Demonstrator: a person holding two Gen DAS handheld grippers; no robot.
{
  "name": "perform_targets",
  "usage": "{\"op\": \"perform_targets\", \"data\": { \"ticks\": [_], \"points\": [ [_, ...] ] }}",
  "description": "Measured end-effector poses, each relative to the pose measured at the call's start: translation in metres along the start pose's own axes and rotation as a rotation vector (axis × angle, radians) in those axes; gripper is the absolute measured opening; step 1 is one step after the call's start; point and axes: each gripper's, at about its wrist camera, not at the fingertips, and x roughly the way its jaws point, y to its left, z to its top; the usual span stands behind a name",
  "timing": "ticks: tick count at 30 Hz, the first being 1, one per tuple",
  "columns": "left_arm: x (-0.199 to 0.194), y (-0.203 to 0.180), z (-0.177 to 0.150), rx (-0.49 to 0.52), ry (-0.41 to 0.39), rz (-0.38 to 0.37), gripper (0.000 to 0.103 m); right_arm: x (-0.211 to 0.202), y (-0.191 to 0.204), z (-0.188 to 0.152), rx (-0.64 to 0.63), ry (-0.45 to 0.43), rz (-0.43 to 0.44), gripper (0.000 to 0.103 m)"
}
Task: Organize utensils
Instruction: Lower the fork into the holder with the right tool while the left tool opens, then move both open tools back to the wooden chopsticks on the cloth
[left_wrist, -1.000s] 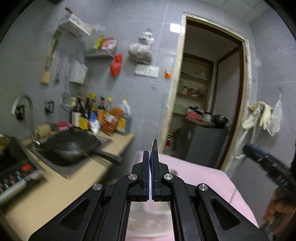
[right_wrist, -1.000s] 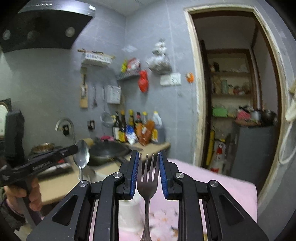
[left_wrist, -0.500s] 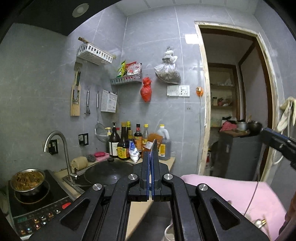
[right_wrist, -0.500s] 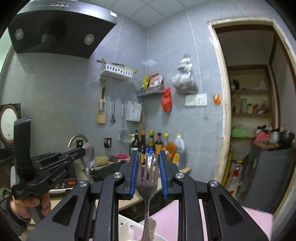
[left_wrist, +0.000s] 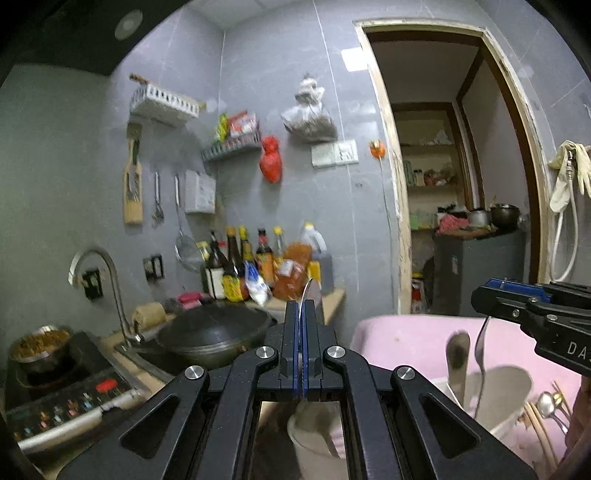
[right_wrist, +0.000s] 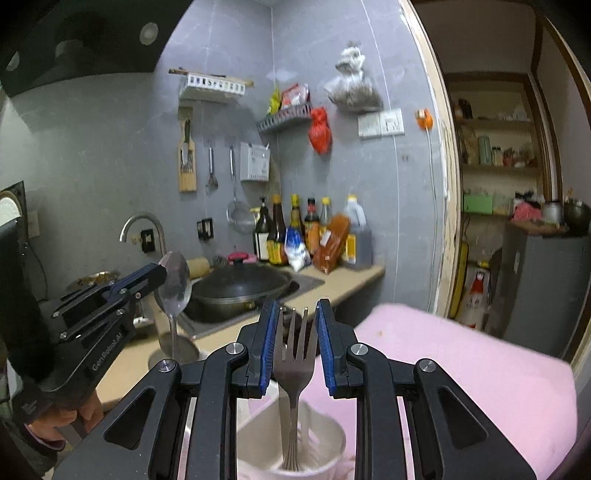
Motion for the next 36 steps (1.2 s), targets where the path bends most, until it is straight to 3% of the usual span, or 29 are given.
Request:
{"op": "perform_targets", "data": {
  "ticks": [3,9,12,14,16,19,23,26,28,31,33,36],
  "points": [
    [-0.002,-0.003,-0.004,-0.009,0.022,-0.05,0.001,0.003,-0.005,-0.011,0.028,0.032,0.015,0.02],
    [-0.003,-0.005,-0.006,-0.046,0.097,-0.148,0.002,-0.007,-0.01,-0.015,0.064,0.013,0.042,0.021],
    [-0.004,0.001,-0.002,-0.101,0.129,-0.193,0.003,-0.012,-0.01,-0.014,0.06,0.004,0.046,0.032],
    [-0.004,0.004,0.003,-0.13,0.145,-0.222,0.006,-0.016,-0.01,-0.011,0.063,-0.008,0.052,0.032],
    [-0.006,0.007,0.007,-0.159,0.157,-0.244,0.012,-0.021,-0.01,-0.008,0.066,-0.023,0.048,0.033],
    [-0.015,0.012,0.014,-0.203,0.141,-0.265,0.031,-0.03,-0.011,-0.003,0.071,-0.048,0.041,0.04],
    [-0.027,0.011,0.023,-0.219,0.124,-0.278,0.036,-0.047,-0.012,0.002,0.054,-0.09,-0.006,0.05],
    [-0.034,0.007,0.028,-0.216,0.117,-0.28,0.049,-0.064,-0.015,0.002,0.039,-0.123,-0.057,0.059],
    [-0.04,0.002,0.031,-0.211,0.102,-0.276,0.057,-0.077,-0.017,0.001,0.031,-0.148,-0.094,0.075],
    [-0.049,-0.009,0.032,-0.187,0.076,-0.261,0.068,-0.096,-0.021,-0.003,0.012,-0.173,-0.157,0.082],
    [-0.054,-0.017,0.033,-0.168,0.062,-0.251,0.081,-0.108,-0.025,-0.007,0.002,-0.182,-0.201,0.089],
    [-0.063,-0.032,0.031,-0.137,0.04,-0.25,0.087,-0.128,-0.033,-0.013,0.002,-0.201,-0.266,0.103]
  ]
}}
